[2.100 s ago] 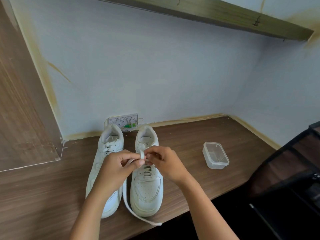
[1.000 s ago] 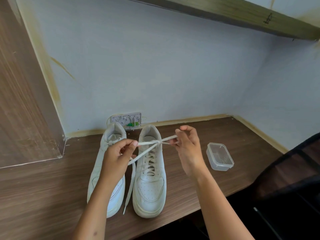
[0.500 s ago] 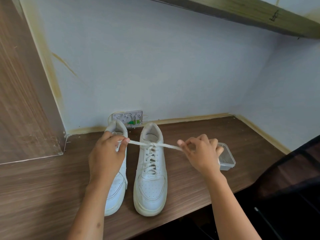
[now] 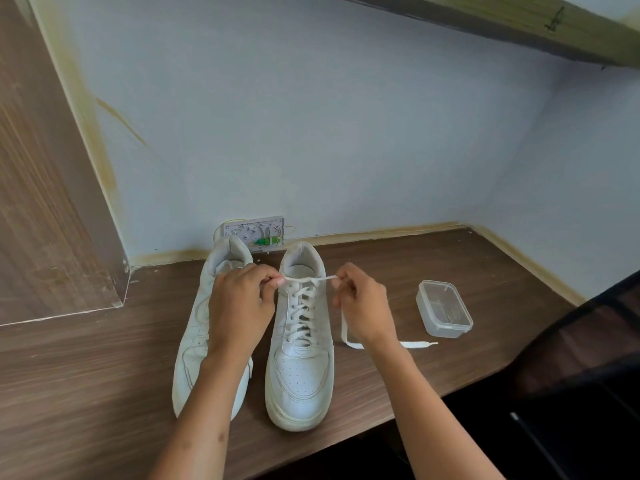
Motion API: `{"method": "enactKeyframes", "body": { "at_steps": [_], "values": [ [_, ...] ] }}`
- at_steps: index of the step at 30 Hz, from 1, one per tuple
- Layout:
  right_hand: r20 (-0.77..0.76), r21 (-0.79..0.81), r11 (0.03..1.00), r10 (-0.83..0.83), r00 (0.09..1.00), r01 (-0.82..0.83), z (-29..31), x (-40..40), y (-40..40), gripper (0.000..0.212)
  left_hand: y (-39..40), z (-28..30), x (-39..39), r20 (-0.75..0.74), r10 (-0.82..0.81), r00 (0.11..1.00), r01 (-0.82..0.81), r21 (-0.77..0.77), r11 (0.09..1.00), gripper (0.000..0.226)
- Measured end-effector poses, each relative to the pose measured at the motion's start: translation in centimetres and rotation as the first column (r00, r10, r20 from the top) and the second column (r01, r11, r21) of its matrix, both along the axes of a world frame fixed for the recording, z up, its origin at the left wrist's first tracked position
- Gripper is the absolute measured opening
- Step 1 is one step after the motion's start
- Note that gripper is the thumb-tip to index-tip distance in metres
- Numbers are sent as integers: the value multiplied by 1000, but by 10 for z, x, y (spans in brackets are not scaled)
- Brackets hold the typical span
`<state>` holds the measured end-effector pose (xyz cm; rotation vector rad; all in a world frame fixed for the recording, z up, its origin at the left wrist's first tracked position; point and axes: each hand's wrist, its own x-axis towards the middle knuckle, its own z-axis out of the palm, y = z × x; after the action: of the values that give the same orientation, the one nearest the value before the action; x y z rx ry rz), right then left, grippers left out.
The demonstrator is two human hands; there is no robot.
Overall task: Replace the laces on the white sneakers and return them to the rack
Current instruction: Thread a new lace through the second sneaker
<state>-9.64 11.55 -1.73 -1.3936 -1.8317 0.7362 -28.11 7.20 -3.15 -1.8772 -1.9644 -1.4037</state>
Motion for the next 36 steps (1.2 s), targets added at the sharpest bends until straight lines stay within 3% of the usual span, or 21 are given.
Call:
{"method": "enactKeyframes", "body": {
  "at_steps": [7, 11, 13, 16, 18, 22, 28, 31, 34, 36],
  "values": [
    [100, -109, 993, -43, 994, 54, -6, 4, 7, 26, 0, 1, -5, 13, 46, 999, -43, -166, 985, 8],
    [10, -211, 976, 57, 998, -53, 14, 14, 3, 23, -11, 31, -7, 275, -6, 961, 123, -409, 904, 25],
    [-126, -242, 966, 61, 990, -90, 27, 18, -2, 26, -18, 45, -10, 462, -44, 886, 270, -436, 859, 32],
    [-313, -255, 949, 101, 944, -186, 47, 19, -17, 26, -29, 63, -4, 742, -92, 664, 460, -309, 832, 33],
    [-371, -222, 933, 187, 910, -283, 57, 14, -29, 23, -34, 72, 5, 821, -99, 562, 506, -247, 826, 29],
    [-173, -53, 902, 415, 893, -429, 69, -1, -46, 20, -39, 80, 20, 864, -138, 485, 566, -190, 803, 27],
    [43, 127, 899, 418, 907, -420, 87, -6, -58, 17, -41, 100, 30, 947, -134, 293, 548, -51, 835, 21],
    [76, 208, 899, 377, 923, -385, 94, -8, -61, 15, -40, 118, 29, 922, -164, 351, 557, -65, 828, 22],
    [-69, 328, 915, 271, 960, -235, 108, -7, -69, 12, -43, 139, 27, 827, -173, 534, 504, -148, 851, 22],
    [-204, 310, 942, 198, 959, -129, 114, -5, -70, 15, -45, 154, 24, 698, -170, 695, 442, -230, 867, 21]
  ]
}}
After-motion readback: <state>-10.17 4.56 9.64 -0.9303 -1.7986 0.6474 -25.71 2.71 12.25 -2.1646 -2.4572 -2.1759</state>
